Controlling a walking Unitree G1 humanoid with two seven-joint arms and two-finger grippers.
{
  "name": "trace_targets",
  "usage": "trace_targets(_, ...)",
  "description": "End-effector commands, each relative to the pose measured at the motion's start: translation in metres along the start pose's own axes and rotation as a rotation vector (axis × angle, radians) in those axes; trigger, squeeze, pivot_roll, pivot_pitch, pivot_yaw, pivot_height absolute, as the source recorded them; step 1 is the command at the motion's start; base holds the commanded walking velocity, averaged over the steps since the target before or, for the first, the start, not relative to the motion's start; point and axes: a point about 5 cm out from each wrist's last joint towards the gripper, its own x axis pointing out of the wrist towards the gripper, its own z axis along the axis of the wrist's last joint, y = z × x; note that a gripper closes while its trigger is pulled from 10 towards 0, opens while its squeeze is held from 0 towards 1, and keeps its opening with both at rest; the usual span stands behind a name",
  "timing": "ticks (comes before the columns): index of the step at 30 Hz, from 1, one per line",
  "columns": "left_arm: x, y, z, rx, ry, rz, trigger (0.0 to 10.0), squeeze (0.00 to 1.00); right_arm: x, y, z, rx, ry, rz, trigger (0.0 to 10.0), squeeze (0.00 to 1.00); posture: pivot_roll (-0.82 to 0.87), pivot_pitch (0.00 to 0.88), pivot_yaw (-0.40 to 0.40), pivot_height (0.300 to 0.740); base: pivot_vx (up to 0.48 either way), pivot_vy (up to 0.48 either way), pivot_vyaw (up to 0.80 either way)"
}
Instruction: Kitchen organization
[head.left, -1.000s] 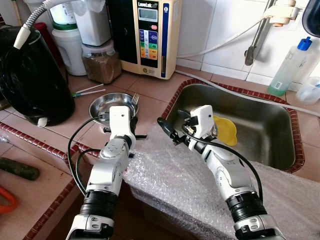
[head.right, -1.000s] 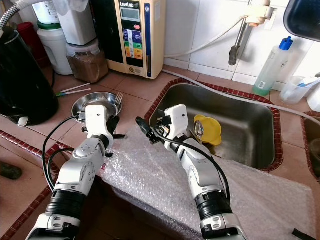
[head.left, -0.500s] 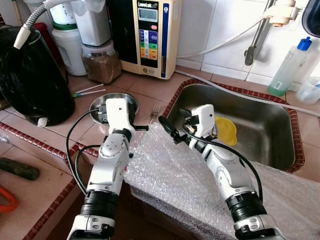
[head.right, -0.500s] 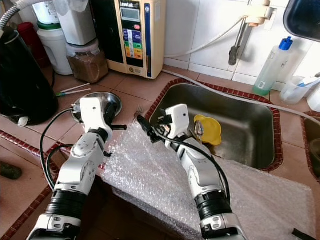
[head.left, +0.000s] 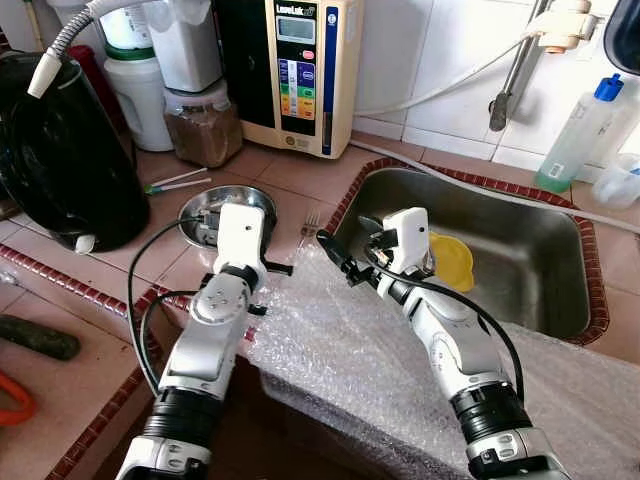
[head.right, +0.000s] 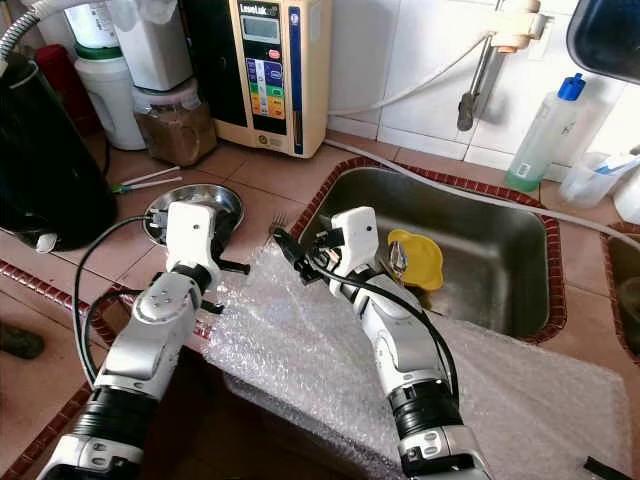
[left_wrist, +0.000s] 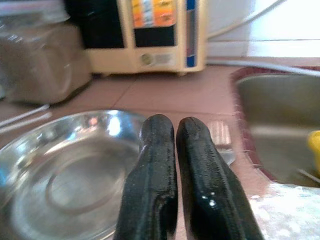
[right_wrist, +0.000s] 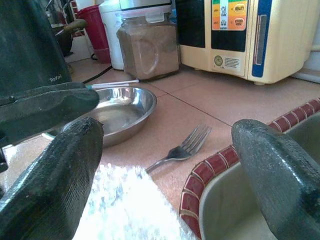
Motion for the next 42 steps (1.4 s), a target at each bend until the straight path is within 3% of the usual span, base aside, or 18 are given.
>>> trace_targets(1, 0.002, -0.01, 0.011, 0.006, -0.048, -0.056, 10.0, 1.0, 0.002, -0.004, 0.006, -0.015, -0.017, -0.018, 10.0, 0.79, 0.05, 0.0, 0.017, 0.74, 0.0, 0.0, 0.0)
trace_targets(8, -0.008, 0.012, 0.017, -0.036, -0.111, 0.054, 10.0, 1.0, 0.0, -0.007, 0.006, -0.019, -0.017, -0.027, 10.0, 0.79, 0.06, 0.0, 0.013, 0.74, 0.0, 0.0, 0.0)
trace_targets(14, -0.032, 0.043, 0.009, 0.066, -0.132, 0.253, 10.0, 1.0, 0.002, -0.006, 0.006, -0.021, -0.018, -0.032, 10.0, 0.79, 0.06, 0.0, 0.009, 0.74, 0.0, 0.0, 0.0)
trace_targets(16, -0.036, 0.049, 0.005, 0.066, -0.11, 0.295, 10.0, 1.0, 0.002, -0.006, 0.006, -0.022, -0.018, -0.031, 10.0, 0.79, 0.06, 0.0, 0.009, 0.74, 0.0, 0.0, 0.0)
trace_targets(20, -0.038, 0.05, -0.002, 0.085, -0.071, 0.297, 10.0, 1.0, 0.002, -0.006, 0.006, -0.024, -0.018, -0.03, 10.0, 0.79, 0.06, 0.0, 0.006, 0.74, 0.0, 0.0, 0.0)
trace_targets(27, -0.033, 0.04, -0.011, 0.038, -0.03, 0.202, 10.0, 1.0, 0.0, -0.007, 0.005, -0.028, -0.013, -0.03, 10.0, 0.79, 0.05, 0.0, 0.007, 0.74, 0.0, 0.0, 0.0)
trace_targets(33, -0.005, 0.027, -0.013, 0.001, 0.05, 0.115, 10.0, 1.0, 0.0, -0.007, 0.005, -0.032, -0.013, -0.032, 10.0, 0.79, 0.04, 0.0, 0.018, 0.74, 0.0, 0.0, 0.0)
trace_targets(37, 0.002, 0.02, -0.022, 0.013, 0.122, 0.062, 10.0, 0.98, 0.0, -0.006, 0.006, -0.034, -0.017, -0.033, 10.0, 0.79, 0.03, 0.0, 0.024, 0.74, 0.0, 0.0, 0.0)
trace_targets(38, 0.003, 0.019, -0.024, 0.022, 0.133, 0.053, 10.0, 0.63, -0.001, -0.006, 0.006, -0.034, -0.017, -0.033, 10.0, 0.79, 0.03, 0.0, 0.025, 0.74, 0.0, 0.0, 0.0)
trace_targets(39, 0.006, 0.017, -0.027, 0.034, 0.158, 0.049, 10.0, 0.0, -0.001, -0.007, 0.006, -0.035, -0.017, -0.036, 10.0, 0.79, 0.03, 0.0, 0.028, 0.74, 0.0, 0.0, 0.0)
trace_targets(42, 0.01, 0.013, -0.031, 0.033, 0.187, 0.029, 10.0, 0.0, -0.003, -0.008, 0.005, -0.036, -0.016, -0.04, 10.0, 0.79, 0.02, 0.0, 0.03, 0.74, 0.0, 0.0, 0.0)
